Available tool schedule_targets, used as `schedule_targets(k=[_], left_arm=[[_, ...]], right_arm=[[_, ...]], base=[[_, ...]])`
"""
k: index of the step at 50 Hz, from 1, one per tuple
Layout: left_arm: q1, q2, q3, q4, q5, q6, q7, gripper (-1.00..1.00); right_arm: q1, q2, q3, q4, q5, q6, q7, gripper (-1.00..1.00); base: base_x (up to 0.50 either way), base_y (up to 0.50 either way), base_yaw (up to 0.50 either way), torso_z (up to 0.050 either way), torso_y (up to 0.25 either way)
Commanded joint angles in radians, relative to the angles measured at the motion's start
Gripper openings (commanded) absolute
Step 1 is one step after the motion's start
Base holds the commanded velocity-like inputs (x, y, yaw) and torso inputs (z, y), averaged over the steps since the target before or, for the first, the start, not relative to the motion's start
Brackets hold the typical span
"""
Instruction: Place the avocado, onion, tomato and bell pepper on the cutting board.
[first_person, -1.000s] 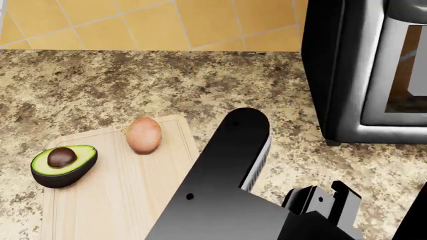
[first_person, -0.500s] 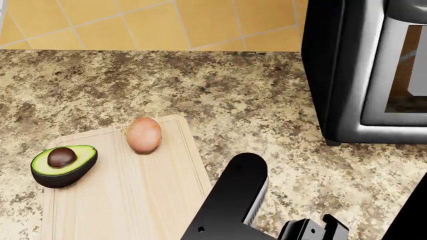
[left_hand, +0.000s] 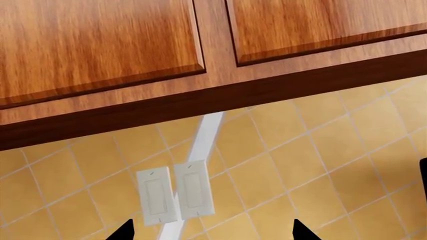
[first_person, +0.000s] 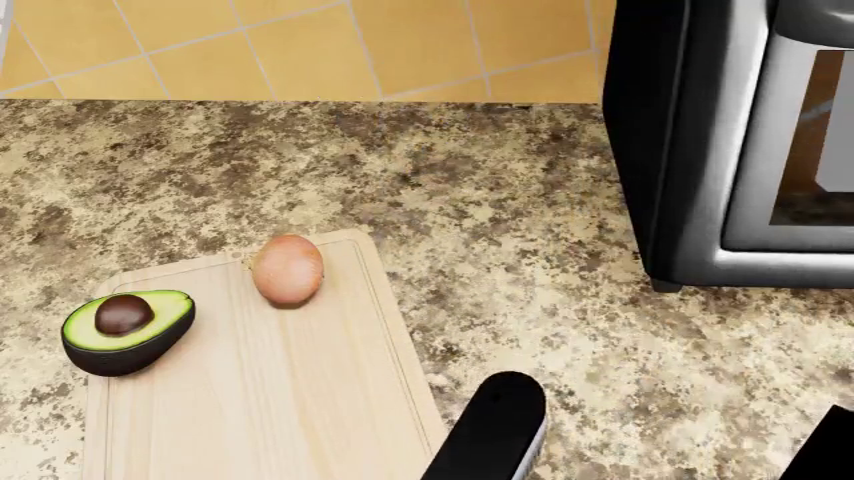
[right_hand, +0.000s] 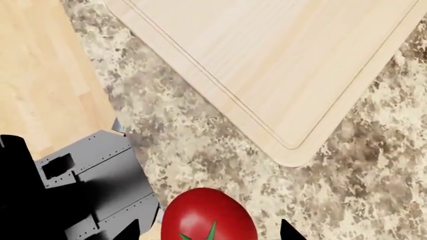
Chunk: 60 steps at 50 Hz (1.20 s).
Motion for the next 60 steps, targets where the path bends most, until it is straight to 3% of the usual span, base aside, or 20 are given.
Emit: schedule_targets(k=[1, 32, 33, 42, 48, 60], left_arm=[[0.0, -0.004, 0.001, 0.0, -0.001, 0.002, -0.001, 1.0], [0.008, -0.015, -0.006, 0.003, -0.008, 0.011, -0.001, 1.0], [0.014, -0.014, -0.007, 0.006, -0.006, 0.013, 0.0, 1.0], [0.026, -0.013, -0.006, 0.008, 0.006, 0.019, 0.007, 1.0], [0.025, -0.015, -0.009, 0.007, 0.003, 0.022, 0.011, 1.0], [0.011, -0.009, 0.003, 0.005, 0.006, 0.018, 0.012, 1.0]], right_arm=[[-0.068, 0.029, 0.011, -0.034, -0.05, -0.011, -0.017, 1.0], [-0.17, 0.061, 0.014, -0.07, -0.154, -0.012, -0.042, 1.0], [-0.167, 0.059, 0.018, -0.075, -0.152, -0.009, -0.047, -1.0], [-0.074, 0.045, 0.003, -0.046, -0.107, 0.019, -0.029, -1.0], [0.117, -0.014, 0.015, 0.062, -0.035, 0.07, -0.025, -1.0], [0.145, -0.065, 0.075, 0.177, -0.12, 0.148, -0.061, -1.0]], base=[[0.0, 0.0, 0.0, 0.0, 0.0], [0.0, 0.0, 0.0, 0.0, 0.0], [0.0, 0.0, 0.0, 0.0, 0.0], [0.0, 0.0, 0.0, 0.0, 0.0], [0.0, 0.0, 0.0, 0.0, 0.0], [0.0, 0.0, 0.0, 0.0, 0.0]])
